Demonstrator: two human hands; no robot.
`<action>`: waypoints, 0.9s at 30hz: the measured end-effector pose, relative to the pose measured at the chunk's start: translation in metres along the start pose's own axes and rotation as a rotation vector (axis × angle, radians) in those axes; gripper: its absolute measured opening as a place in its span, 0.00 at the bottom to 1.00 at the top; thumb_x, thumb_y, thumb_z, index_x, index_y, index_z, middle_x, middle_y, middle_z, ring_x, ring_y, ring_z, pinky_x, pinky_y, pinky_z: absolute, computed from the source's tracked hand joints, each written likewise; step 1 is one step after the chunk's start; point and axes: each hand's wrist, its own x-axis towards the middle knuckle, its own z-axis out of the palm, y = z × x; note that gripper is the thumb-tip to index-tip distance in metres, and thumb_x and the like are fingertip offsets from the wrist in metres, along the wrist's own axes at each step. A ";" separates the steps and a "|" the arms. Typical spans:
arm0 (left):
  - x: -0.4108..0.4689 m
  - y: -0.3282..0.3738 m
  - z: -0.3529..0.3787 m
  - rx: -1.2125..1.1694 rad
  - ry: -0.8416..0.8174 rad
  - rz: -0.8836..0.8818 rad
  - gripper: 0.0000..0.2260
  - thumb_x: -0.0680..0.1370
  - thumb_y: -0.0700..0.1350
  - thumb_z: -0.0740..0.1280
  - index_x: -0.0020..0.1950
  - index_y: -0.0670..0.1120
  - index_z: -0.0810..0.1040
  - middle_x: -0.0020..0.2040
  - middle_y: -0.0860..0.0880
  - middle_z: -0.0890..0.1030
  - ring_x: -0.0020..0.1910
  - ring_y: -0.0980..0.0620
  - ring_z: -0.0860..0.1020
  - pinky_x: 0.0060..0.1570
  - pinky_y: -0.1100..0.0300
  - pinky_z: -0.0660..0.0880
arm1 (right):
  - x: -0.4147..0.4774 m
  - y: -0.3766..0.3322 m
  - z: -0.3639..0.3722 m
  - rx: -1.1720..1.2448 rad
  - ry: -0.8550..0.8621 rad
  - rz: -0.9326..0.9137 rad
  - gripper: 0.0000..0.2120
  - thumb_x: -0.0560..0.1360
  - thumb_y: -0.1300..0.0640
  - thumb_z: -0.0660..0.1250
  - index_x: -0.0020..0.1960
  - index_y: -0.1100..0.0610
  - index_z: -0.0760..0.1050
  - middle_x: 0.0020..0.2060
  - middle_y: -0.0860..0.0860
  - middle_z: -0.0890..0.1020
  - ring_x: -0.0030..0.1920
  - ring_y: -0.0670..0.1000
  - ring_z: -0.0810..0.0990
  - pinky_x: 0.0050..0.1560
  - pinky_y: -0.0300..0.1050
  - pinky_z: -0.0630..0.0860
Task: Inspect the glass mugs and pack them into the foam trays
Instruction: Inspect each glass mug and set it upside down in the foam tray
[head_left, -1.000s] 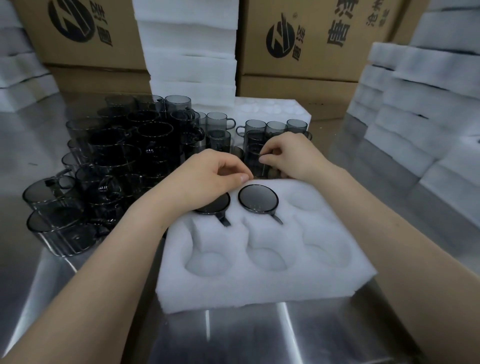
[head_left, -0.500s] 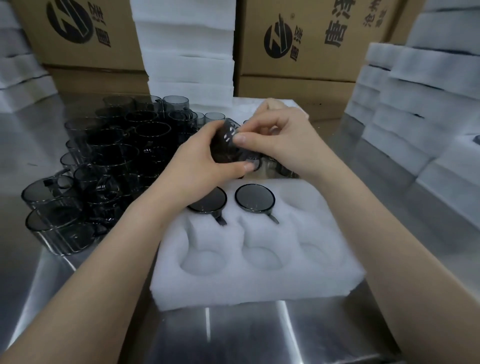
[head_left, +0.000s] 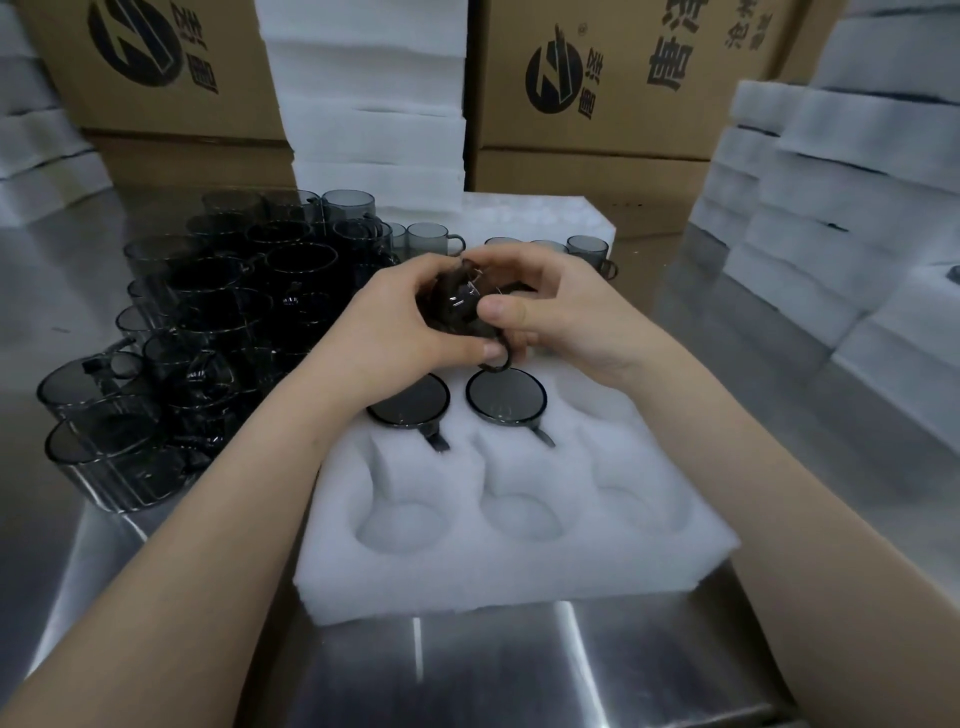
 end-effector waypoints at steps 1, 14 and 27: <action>0.000 0.000 0.000 0.005 0.005 -0.002 0.29 0.62 0.46 0.81 0.61 0.52 0.78 0.51 0.58 0.82 0.52 0.63 0.79 0.54 0.68 0.72 | 0.000 0.000 0.000 0.018 0.000 -0.001 0.20 0.68 0.59 0.72 0.60 0.53 0.76 0.51 0.54 0.78 0.35 0.44 0.80 0.35 0.39 0.76; 0.000 0.010 0.009 0.182 0.055 0.105 0.28 0.60 0.51 0.82 0.59 0.57 0.80 0.46 0.59 0.83 0.48 0.62 0.78 0.46 0.75 0.71 | 0.003 -0.007 0.008 -0.065 0.140 -0.038 0.08 0.71 0.51 0.72 0.44 0.50 0.73 0.39 0.52 0.74 0.36 0.51 0.73 0.29 0.39 0.67; 0.002 -0.002 0.004 -0.167 -0.031 0.158 0.27 0.61 0.41 0.81 0.56 0.57 0.78 0.49 0.60 0.84 0.52 0.64 0.80 0.54 0.70 0.73 | 0.003 -0.004 -0.002 0.428 0.087 0.162 0.08 0.77 0.60 0.63 0.54 0.57 0.78 0.36 0.52 0.73 0.26 0.44 0.66 0.28 0.37 0.71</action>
